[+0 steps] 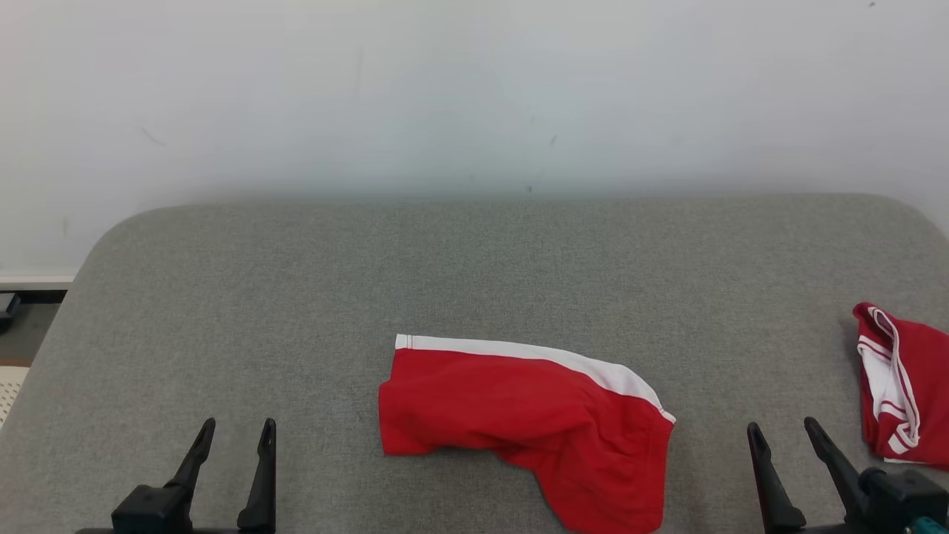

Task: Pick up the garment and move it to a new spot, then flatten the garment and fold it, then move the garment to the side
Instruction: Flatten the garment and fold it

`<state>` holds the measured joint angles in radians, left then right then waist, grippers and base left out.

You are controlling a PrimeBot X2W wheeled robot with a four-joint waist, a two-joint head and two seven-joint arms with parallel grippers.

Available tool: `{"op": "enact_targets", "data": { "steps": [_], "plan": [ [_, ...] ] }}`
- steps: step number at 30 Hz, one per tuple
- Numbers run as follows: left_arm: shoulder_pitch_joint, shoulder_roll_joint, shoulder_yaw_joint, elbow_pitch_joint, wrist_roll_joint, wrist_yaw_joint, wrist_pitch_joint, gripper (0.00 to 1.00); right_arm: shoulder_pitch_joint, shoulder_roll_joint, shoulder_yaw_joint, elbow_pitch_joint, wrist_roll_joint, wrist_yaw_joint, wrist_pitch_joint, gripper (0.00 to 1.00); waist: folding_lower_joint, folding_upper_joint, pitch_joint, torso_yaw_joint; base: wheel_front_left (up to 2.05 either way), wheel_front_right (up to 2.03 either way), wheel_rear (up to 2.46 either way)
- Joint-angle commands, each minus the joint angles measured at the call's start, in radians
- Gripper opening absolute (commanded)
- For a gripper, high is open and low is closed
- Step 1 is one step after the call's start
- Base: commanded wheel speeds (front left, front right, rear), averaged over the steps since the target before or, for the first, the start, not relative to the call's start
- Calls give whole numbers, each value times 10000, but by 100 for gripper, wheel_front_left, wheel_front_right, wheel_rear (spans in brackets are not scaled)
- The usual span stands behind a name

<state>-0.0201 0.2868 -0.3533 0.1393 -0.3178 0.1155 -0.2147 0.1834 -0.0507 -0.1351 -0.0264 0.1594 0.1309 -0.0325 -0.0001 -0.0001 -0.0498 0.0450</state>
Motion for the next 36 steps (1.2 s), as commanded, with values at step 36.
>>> {"op": "enact_targets", "data": {
  "steps": [36],
  "plan": [
    [-2836, -429, -977, 1475, -1322, -1402, 3706, 100, -123, -9, 855, -386, 684, -4, 1510, 100, 1, 1, 1546, -239, 0, 0, 0]
  ]
}}
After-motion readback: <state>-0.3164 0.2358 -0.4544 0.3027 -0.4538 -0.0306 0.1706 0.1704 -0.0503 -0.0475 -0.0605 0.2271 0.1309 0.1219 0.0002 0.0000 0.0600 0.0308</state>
